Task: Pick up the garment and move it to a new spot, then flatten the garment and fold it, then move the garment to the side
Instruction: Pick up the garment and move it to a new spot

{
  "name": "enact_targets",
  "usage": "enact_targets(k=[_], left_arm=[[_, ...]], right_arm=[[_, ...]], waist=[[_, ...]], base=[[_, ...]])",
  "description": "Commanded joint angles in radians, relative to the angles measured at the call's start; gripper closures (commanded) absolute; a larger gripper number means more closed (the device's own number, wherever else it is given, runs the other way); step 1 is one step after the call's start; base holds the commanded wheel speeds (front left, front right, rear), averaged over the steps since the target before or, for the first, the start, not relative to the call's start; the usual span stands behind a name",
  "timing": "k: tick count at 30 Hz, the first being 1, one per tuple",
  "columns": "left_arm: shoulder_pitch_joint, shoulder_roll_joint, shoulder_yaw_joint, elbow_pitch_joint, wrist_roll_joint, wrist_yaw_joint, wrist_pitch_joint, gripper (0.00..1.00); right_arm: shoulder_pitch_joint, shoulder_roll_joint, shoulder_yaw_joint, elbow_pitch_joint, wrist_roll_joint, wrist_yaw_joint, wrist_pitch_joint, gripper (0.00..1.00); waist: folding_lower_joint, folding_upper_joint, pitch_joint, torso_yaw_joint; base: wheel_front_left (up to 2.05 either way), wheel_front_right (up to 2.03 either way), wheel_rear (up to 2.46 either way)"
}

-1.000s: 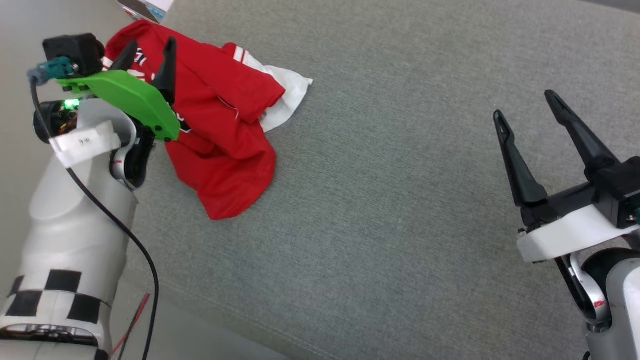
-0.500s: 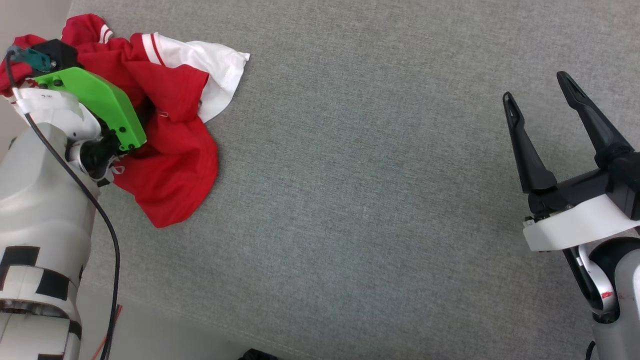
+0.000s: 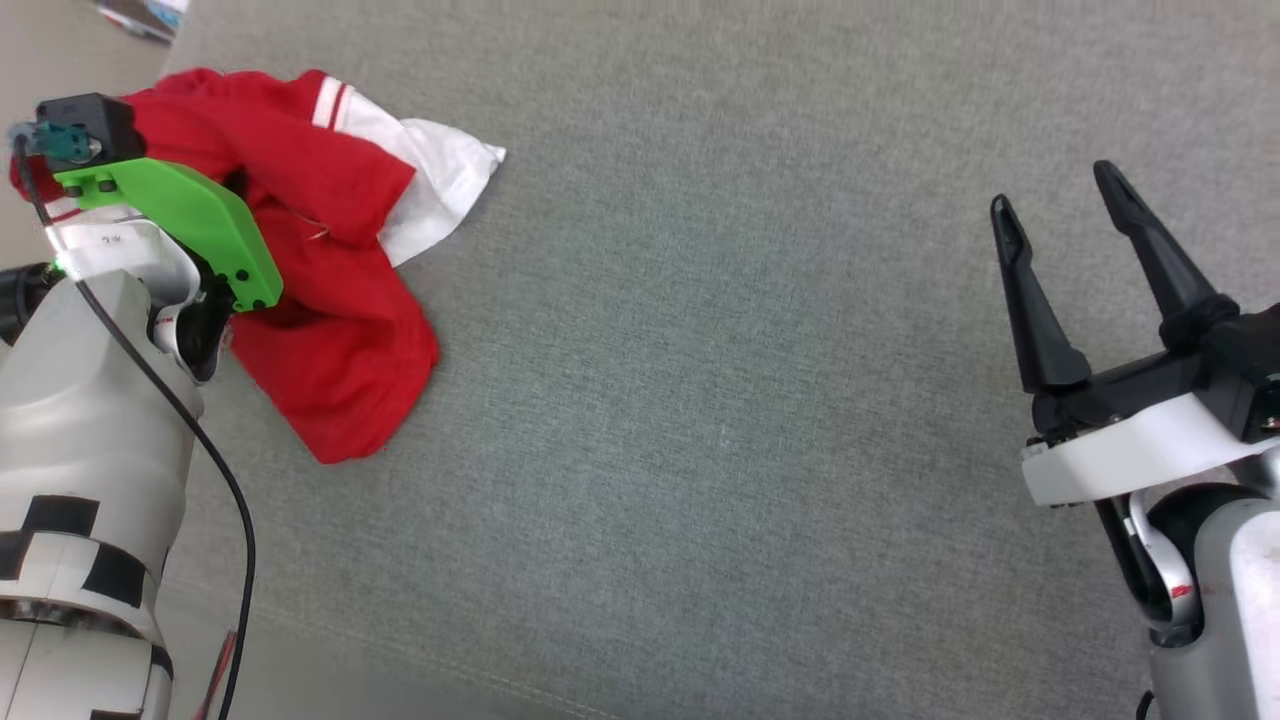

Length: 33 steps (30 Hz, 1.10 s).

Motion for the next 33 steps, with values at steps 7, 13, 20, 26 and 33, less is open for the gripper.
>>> enact_targets(k=[7, 13, 20, 26, 33], left_arm=[[-0.020, 0.017, -0.044, -0.008, 0.073, 0.008, -0.168, 1.00], [-0.039, -0.011, -0.091, -0.034, 0.111, -0.006, -0.246, 1.00], [-0.019, -0.078, -0.174, -0.088, 0.132, -0.026, -0.234, 1.00], [0.052, -0.120, -0.284, -0.217, 0.096, -0.028, -0.175, 1.00], [0.152, -0.142, -0.411, -0.412, -0.013, -0.029, -0.097, 1.00]], right_arm=[[0.061, 0.059, -0.024, 0.061, 0.013, -0.001, -0.051, 0.00], [0.112, 0.095, -0.052, 0.094, 0.015, -0.001, -0.076, 0.00], [0.157, 0.121, -0.076, 0.113, 0.016, -0.001, -0.085, 0.00], [0.184, 0.134, -0.095, 0.114, 0.019, -0.001, -0.083, 0.00], [0.201, 0.142, -0.106, 0.108, 0.024, -0.001, -0.080, 0.00]], waist=[[0.0000, 0.0000, -0.191, -0.011], [0.0000, 0.0000, -0.275, -0.048], [0.0000, 0.0000, -0.332, -0.135], [0.0000, 0.0000, -0.350, -0.227], [0.0000, 0.0000, -0.348, -0.319]], base=[[0.00, 0.00, 0.00], [0.00, 0.00, 0.00], [0.00, 0.00, 0.00], [0.00, 0.00, 0.00], [0.00, 0.00, 0.00]])
